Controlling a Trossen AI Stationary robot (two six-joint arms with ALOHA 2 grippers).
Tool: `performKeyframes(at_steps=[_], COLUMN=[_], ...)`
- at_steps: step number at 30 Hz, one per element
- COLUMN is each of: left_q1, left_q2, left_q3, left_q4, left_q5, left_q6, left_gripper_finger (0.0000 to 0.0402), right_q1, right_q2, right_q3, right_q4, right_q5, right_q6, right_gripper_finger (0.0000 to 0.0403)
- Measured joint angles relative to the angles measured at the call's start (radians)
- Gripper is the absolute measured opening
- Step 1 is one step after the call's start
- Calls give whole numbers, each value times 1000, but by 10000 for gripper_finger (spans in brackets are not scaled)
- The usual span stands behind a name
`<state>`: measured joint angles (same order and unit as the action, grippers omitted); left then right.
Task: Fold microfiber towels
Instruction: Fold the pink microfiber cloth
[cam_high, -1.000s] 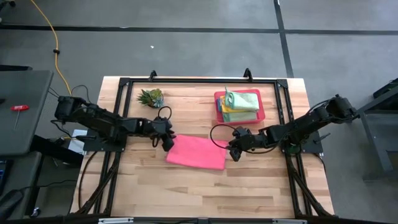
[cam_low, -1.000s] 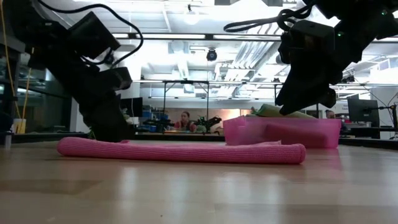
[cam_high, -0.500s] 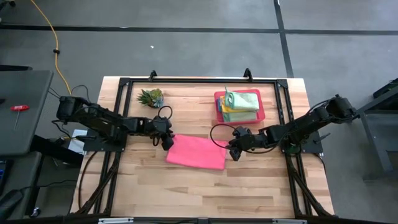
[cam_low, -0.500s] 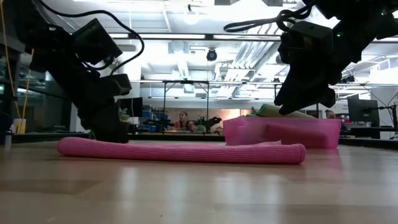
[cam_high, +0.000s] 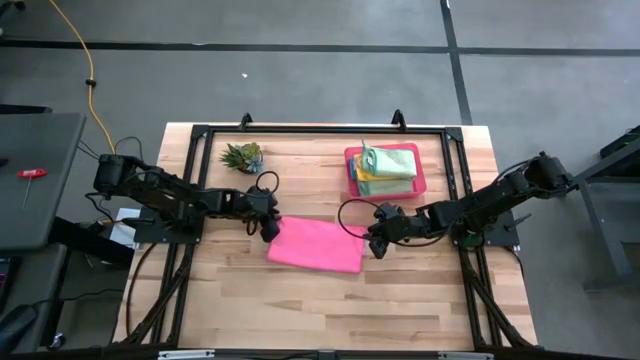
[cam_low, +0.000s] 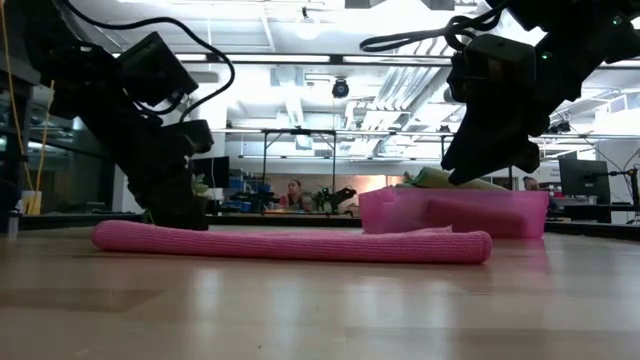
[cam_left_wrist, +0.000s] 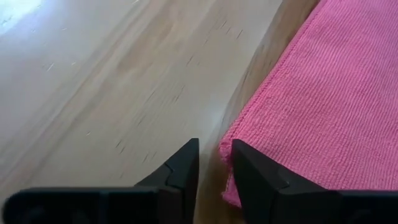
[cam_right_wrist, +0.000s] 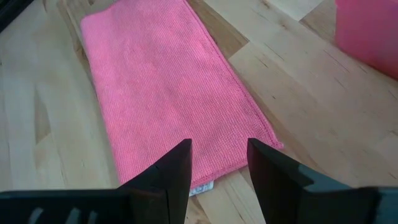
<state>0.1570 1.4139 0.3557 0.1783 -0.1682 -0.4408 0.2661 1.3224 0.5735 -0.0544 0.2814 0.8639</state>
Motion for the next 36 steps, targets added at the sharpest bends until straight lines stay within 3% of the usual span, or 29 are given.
performKeyframes(at_steps=[7, 18, 23, 31, 36], left_q1=[0, 0, -6, -86, -137], left_q2=[-1, -103, -186, -242, -226], left_q3=[0, 1, 1, 1, 1], left_q4=[7, -12, -119, -203, -314], left_q5=[9, 37, 36, 24, -67], left_q6=[7, -19, -85, -172, -232], left_gripper_finger=[7, 1, 0, 0, 0], right_q1=[0, 0, 0, 0, 0], right_q2=[0, 0, 0, 0, 0], right_q3=[0, 0, 0, 0, 0], right_q4=[0, -5, -16, -17, -18], right_q5=[0, 0, 0, 27, 31], right_q6=[0, 0, 0, -19, -19], right_gripper_finger=[147, 147, 147, 147, 147])
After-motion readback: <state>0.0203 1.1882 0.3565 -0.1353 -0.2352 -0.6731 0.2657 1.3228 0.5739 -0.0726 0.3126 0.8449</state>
